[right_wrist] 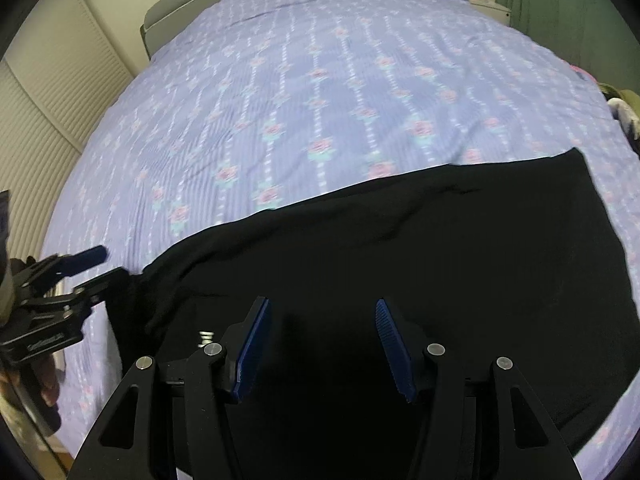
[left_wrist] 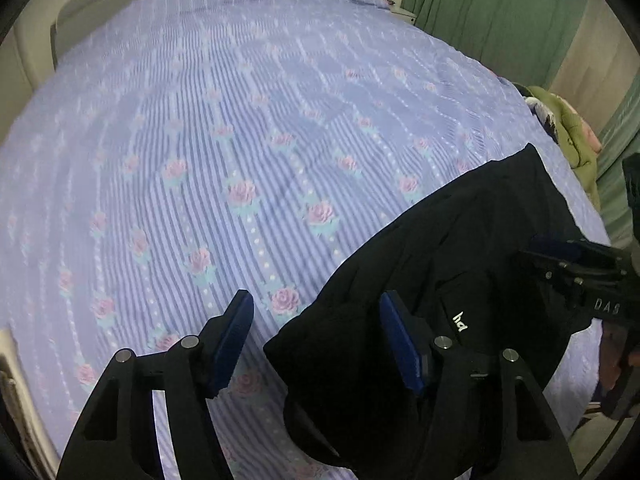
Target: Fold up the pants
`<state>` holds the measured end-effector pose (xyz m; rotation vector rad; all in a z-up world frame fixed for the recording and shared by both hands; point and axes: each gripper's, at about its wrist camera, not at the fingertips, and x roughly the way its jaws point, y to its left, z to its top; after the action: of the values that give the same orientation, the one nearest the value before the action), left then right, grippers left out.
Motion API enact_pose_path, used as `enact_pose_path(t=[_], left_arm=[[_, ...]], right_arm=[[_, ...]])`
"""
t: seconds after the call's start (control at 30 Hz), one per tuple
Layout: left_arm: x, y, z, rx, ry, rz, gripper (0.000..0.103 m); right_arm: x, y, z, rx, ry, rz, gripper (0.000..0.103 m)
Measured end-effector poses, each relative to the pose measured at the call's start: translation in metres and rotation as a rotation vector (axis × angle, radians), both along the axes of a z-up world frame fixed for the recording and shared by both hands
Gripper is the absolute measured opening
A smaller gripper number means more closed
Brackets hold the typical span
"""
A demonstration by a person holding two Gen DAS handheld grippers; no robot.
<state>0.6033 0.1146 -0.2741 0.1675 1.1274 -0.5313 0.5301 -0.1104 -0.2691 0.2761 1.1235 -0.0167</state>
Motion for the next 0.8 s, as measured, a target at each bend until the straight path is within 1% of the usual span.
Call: enact_pose_path(t=[0.1,0.17,0.2,0.3,0.33,0.37,0.4,0.5,0.53,0.57,0.63,0.7,0.73,0.77,0.8], left_arm=[[0.001,0.006,-0.009,-0.047,0.045,0.001,0.062],[0.002,0.006,-0.013,-0.071,0.074,-0.008,0.054],[0.001,0.007,-0.015,-0.087,0.085,-0.012,0.052],[0.001,0.009,-0.015,-0.094,0.084,-0.011,0.048],[0.001,0.010,-0.014,-0.100,0.081,-0.009,0.044],[0.002,0.011,-0.014,-0.107,0.085,-0.010,0.037],[0.002,0.011,-0.012,-0.114,0.090,-0.012,0.036],[-0.002,0.007,-0.009,-0.086,0.064,-0.033,0.035],[-0.003,0.004,-0.009,-0.065,0.054,-0.044,0.033],[-0.004,0.003,-0.010,-0.055,0.047,-0.048,0.029],[-0.004,0.003,-0.010,-0.052,0.039,-0.035,0.024],[-0.003,0.004,-0.007,-0.048,0.005,0.001,0.021],[-0.004,0.003,-0.002,-0.030,-0.035,0.015,0.017],[-0.005,0.002,0.000,-0.011,-0.068,0.023,0.002],[-0.005,0.000,0.003,0.043,-0.117,0.046,0.002]], right_arm=[[0.005,0.010,-0.004,0.002,0.011,0.010,0.056],[0.009,0.014,-0.007,0.001,0.016,0.016,0.056],[0.010,0.015,-0.008,-0.003,0.020,0.018,0.056],[0.013,0.016,-0.009,-0.002,0.020,0.008,0.056],[0.013,0.016,-0.009,-0.001,0.019,0.006,0.056],[0.014,0.016,-0.010,0.000,0.014,0.005,0.056],[0.015,0.017,-0.010,-0.002,0.013,0.005,0.056],[0.017,0.019,-0.011,0.001,0.014,0.017,0.056],[0.017,0.019,-0.011,0.001,0.014,0.017,0.056],[0.017,0.019,-0.011,0.000,0.013,0.016,0.056],[0.017,0.019,-0.012,0.006,0.012,0.017,0.056],[0.018,0.020,-0.013,0.008,0.011,0.021,0.056],[0.018,0.020,-0.013,0.008,0.008,0.022,0.056],[0.019,0.020,-0.012,0.007,0.005,0.022,0.056],[0.020,0.020,-0.012,0.005,0.001,0.019,0.056]])
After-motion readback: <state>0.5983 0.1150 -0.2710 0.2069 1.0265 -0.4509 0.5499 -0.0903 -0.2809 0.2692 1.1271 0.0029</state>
